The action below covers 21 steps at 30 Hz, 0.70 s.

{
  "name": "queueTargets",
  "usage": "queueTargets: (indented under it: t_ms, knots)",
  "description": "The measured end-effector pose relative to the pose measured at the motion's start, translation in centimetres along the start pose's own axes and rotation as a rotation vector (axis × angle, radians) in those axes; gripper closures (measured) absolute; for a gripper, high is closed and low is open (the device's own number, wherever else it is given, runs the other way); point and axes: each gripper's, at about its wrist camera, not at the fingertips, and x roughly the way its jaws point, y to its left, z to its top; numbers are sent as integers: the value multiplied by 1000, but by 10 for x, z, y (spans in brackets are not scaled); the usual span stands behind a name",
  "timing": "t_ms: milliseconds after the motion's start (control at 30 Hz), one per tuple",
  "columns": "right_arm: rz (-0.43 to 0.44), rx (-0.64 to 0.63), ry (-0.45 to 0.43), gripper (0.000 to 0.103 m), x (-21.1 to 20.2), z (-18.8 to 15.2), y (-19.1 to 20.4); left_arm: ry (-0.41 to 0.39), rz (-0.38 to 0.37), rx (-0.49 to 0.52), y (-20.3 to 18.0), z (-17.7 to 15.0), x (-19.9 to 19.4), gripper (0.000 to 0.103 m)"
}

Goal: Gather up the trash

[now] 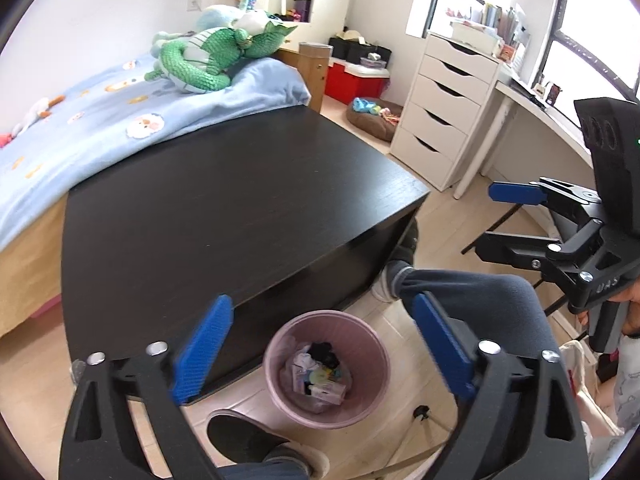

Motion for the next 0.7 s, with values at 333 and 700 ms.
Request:
queueTargets:
  t_ms: [333, 700]
  knots:
    - [-4, -9, 6, 3, 3, 0, 6, -11, 37, -46, 13, 0, -4, 7]
    - [-21, -23, -21, 3, 7, 33, 7, -62, 97, -126, 41, 11, -22, 7]
